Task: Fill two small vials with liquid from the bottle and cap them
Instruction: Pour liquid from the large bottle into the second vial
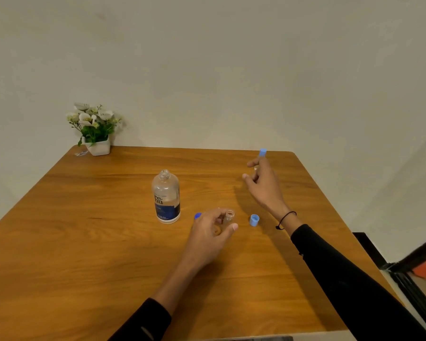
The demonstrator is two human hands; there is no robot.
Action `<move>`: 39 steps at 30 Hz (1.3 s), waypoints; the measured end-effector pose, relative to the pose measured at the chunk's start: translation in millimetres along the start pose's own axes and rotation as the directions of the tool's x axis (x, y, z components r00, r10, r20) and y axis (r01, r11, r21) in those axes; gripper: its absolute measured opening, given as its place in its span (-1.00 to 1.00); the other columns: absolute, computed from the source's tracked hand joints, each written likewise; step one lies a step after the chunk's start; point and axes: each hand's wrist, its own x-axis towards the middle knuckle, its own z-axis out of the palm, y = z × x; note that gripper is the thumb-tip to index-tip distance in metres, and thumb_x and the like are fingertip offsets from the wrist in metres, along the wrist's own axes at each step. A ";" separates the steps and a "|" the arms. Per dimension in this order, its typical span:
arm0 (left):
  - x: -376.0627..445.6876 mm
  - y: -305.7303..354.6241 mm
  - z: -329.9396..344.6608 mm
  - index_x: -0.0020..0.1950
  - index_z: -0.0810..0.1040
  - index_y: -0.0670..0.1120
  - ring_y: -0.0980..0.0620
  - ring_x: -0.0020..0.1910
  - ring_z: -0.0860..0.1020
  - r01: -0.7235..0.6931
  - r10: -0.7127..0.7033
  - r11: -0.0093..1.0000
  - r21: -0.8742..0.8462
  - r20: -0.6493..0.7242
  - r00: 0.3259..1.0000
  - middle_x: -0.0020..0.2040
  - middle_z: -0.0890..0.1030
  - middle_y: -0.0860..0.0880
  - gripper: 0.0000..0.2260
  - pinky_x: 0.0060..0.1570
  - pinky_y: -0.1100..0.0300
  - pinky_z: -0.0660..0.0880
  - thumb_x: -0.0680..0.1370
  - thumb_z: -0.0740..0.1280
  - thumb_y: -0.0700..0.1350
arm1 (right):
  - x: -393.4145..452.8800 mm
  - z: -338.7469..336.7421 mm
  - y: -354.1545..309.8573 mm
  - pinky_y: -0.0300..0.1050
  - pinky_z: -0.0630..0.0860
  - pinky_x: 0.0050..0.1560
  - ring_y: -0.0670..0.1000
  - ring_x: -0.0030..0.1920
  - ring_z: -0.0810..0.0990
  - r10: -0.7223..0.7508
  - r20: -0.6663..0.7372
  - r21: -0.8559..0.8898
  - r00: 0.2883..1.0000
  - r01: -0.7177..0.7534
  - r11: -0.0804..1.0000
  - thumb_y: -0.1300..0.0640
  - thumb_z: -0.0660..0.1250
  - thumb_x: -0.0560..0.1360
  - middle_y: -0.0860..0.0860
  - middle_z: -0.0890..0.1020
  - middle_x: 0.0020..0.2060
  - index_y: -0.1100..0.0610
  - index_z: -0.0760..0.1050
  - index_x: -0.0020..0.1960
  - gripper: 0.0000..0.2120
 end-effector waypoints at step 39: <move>-65.3 -36.1 -168.0 0.45 0.62 -0.02 0.01 0.17 0.66 -0.063 0.003 0.990 -0.123 -0.440 0.898 0.12 0.73 0.01 -0.63 0.09 -0.19 0.72 0.63 0.47 -0.09 | -68.5 114.1 -122.1 -0.38 0.50 0.22 -0.24 0.32 0.50 -0.374 0.342 0.342 0.862 0.257 0.904 -0.16 0.59 0.44 -0.41 0.44 0.31 -0.23 0.28 0.49 -0.26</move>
